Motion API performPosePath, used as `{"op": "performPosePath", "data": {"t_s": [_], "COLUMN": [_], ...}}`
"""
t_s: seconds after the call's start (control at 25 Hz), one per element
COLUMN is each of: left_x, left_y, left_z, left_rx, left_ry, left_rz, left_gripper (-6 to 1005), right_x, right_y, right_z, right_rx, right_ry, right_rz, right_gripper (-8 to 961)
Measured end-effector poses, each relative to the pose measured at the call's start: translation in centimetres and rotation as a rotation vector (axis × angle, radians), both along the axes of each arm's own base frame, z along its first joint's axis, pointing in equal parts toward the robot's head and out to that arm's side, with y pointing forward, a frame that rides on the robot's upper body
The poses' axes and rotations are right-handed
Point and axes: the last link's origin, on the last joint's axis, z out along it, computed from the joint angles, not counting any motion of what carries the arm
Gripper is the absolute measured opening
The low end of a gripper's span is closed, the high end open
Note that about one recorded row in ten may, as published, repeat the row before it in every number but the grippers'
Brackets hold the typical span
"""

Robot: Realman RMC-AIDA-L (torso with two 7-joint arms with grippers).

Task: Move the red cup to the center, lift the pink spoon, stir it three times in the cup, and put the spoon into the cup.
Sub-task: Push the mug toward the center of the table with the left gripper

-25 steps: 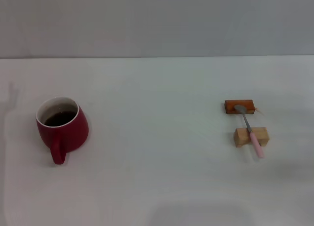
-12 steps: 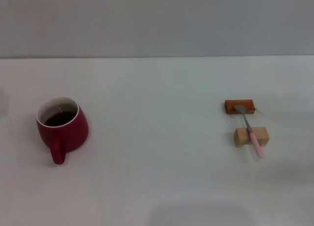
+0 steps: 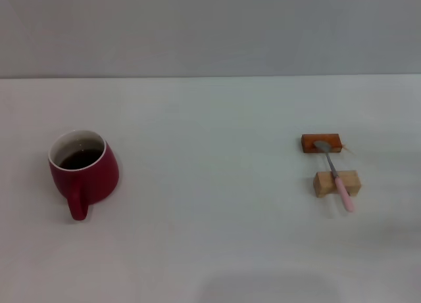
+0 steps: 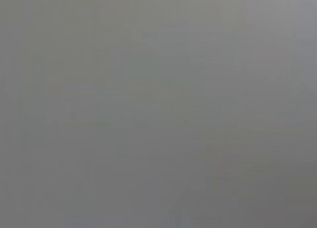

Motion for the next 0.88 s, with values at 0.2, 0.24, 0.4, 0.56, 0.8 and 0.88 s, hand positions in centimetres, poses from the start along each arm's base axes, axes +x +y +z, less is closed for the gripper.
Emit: {"op": "performPosePath", "data": {"t_s": [0.2,0.24,0.4,0.56,0.8,0.88], "left_x": [-0.1,0.0,-0.3,-0.5,-1.1,-1.1], "left_y": [-0.1,0.0,-0.4,-0.5,-0.5,-0.5], "left_z": [-0.8,-1.4,-2.6,-3.1,-3.7,-4.0], "left_rx": [-0.066,-0.12,-0.264,-0.338,-0.408,-0.428], "left_ry": [0.022,0.046,0.138,0.194,0.299,0.336], "left_rz": [-0.005,-0.015,-0.039,-0.045,0.001,0.007], "left_gripper": [256,217,91,-2,-2,-2], "right_x": [0.6,0.8,1.1,1.1,1.1,1.0], "right_y": [-0.9,-1.4,-1.9,-2.3,-2.5,-2.4], "right_z": [0.3,0.4,0.5,0.5,0.3,0.3], "right_rx": [0.019,0.027,0.032,0.04,0.035,0.033], "right_ry": [-0.01,-0.014,-0.015,-0.022,-0.024,-0.024], "right_rz": [-0.009,-0.012,-0.02,-0.015,-0.012,-0.01], "right_gripper": [653,653,653,653,652,652]}}
